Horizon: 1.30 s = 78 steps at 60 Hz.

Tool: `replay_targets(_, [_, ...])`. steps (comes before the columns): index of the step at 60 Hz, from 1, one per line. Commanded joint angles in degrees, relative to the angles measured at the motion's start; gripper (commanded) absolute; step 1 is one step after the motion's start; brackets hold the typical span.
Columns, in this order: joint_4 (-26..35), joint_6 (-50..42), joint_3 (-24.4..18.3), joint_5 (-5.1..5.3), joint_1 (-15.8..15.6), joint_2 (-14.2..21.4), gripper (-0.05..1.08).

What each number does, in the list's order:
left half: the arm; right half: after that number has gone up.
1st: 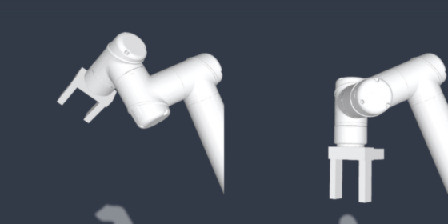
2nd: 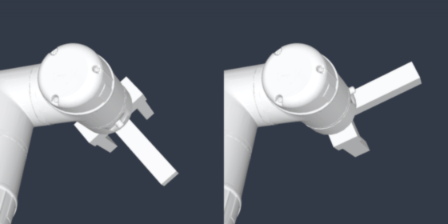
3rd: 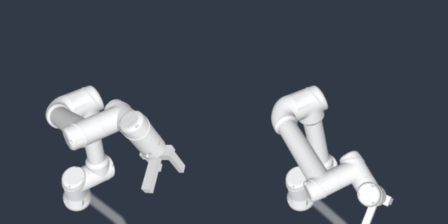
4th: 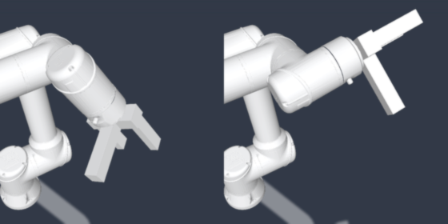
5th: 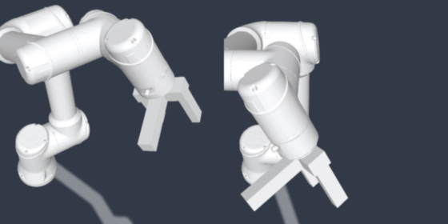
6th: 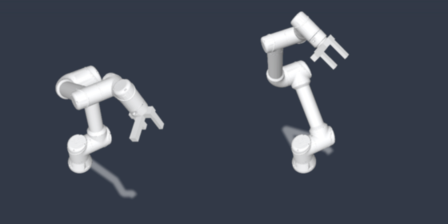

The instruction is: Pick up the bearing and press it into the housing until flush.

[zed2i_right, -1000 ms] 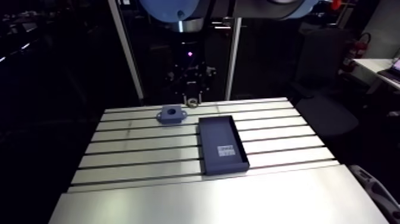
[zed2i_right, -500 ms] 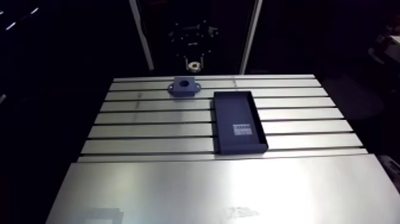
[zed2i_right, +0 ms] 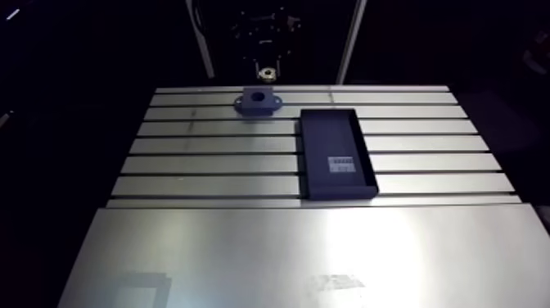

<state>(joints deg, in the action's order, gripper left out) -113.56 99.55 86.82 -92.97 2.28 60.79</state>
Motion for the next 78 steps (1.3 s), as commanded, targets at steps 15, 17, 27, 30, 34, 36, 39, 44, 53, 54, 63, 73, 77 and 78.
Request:
replay_targets(15, [-0.4,-1.06,-1.79,0.03,-1.14,-3.01,0.76])
replay_targets(17, [-0.47,-1.29,-1.79,0.11,-1.14,-3.01,0.76])
replay_targets(27, [-1.61,-1.34,-2.04,0.43,-1.31,-3.78,0.76])
replay_targets(30, [-1.71,-1.42,-2.13,0.56,-1.39,-4.04,0.76])
replay_targets(34, [-1.72,-1.42,-2.23,0.63,-1.55,-4.23,0.76])
replay_targets(36, [-1.72,-1.73,-2.46,0.56,-1.58,-4.65,0.76])
replay_targets(39, [-1.72,-1.92,-2.56,0.56,-1.65,-4.83,0.76])
replay_targets(44, [-1.72,-2.13,-2.99,0.47,-2.0,-5.35,0.76])
replay_targets(53, [-1.72,-2.13,-3.27,0.56,-2.11,-5.81,0.76])
replay_targets(54, [-1.72,-2.13,-3.36,0.56,-2.18,-5.82,0.76])
replay_targets(63, [-1.72,-2.2,-3.45,0.47,-2.28,-6.25,0.76])
replay_targets(73, [-2.41,-2.13,-3.63,0.29,-2.28,-6.7,0.76])
replay_targets(77, [-2.42,-2.13,-3.63,0.29,-2.28,-6.78,0.76])
replay_targets(78, [-2.42,-2.13,-3.63,0.29,-2.28,-6.78,0.76])
